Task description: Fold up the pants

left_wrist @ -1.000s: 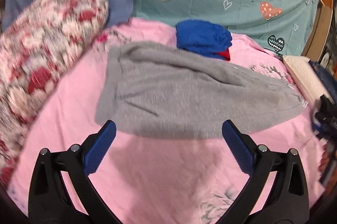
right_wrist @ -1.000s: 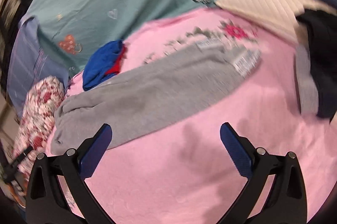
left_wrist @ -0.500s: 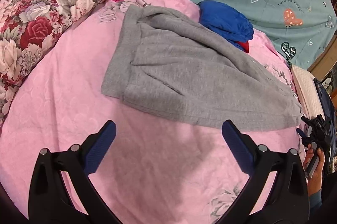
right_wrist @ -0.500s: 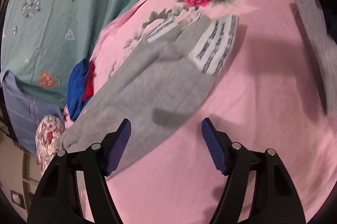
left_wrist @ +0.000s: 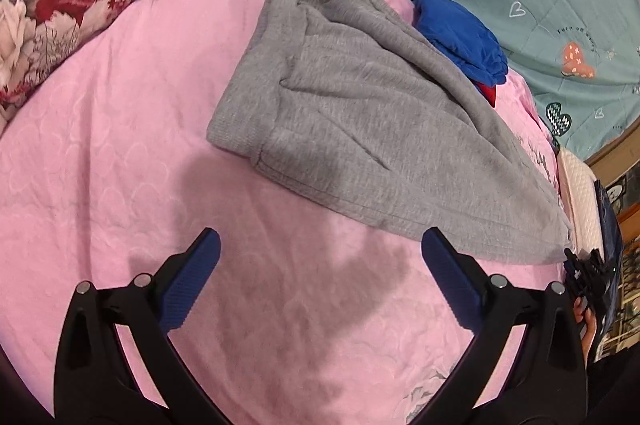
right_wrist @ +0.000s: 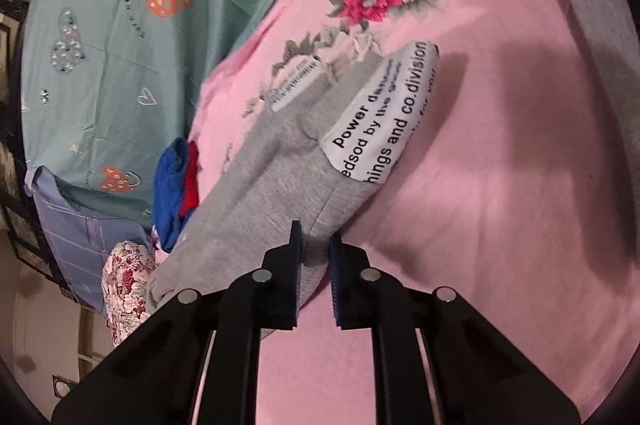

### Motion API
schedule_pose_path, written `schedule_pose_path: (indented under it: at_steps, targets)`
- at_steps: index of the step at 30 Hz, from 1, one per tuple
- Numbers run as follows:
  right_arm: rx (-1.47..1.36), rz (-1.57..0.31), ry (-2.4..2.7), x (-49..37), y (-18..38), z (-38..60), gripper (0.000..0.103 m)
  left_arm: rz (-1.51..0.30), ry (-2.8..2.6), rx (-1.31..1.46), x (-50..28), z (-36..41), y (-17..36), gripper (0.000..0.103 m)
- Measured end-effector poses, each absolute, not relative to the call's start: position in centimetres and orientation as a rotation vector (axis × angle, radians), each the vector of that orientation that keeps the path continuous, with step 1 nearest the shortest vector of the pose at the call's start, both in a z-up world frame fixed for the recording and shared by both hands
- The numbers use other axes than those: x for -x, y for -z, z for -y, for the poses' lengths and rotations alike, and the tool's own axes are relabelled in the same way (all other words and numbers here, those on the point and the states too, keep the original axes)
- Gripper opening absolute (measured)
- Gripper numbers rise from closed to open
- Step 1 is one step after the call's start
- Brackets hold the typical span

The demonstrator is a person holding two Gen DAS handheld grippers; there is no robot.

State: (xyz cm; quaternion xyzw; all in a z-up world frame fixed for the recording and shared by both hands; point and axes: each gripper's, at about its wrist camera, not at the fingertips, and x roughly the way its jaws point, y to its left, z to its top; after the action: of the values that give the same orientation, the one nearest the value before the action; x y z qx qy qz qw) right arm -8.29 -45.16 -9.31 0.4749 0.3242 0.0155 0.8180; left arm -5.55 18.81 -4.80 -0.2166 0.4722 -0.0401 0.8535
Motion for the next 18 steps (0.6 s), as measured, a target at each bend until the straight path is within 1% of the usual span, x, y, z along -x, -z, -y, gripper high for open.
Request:
schedule_pose_path:
  at_steps: [6, 11, 13, 14, 15, 16, 17, 18]
  targets:
    - [-0.967, -0.63, -0.072, 9.0, 5.9, 45.0, 0.01, -1.033, 0.118, 0.599, 3.1, -20.0, 6.7, 0.101]
    - [-0.971, -0.649, -0.05, 9.0, 6.5, 44.9, 0.01, -1.003, 0.132, 0.665, 0.7, -19.9, 6.7, 0.1]
    - [-0.973, -0.657, -0.041, 9.0, 7.0, 45.1, 0.01, -0.994, 0.121, 0.666, 0.0, -19.7, 6.6, 0.097]
    - [-0.974, -0.662, -0.035, 8.9, 7.2, 45.1, 0.01, -0.992, 0.103, 0.659, -0.3, -19.7, 6.5, 0.089]
    - [-0.974, -0.662, -0.032, 9.0, 7.3, 45.1, 0.01, -0.99, 0.106, 0.649, -0.5, -19.6, 6.4, 0.053]
    - [-0.974, -0.66, -0.028, 9.0, 7.3, 45.1, 0.01, -1.01, 0.112, 0.644, -0.8, -19.5, 6.6, 0.032]
    - [-0.973, -0.659, -0.029, 9.0, 7.3, 45.1, 0.01, -1.035, 0.147, 0.68, -1.0, -19.8, 7.0, 0.015]
    - [-0.97, -0.656, -0.028, 9.0, 7.2, 45.1, 0.01, -1.032, 0.171, 0.721, -1.0, -20.1, 7.2, 0.011]
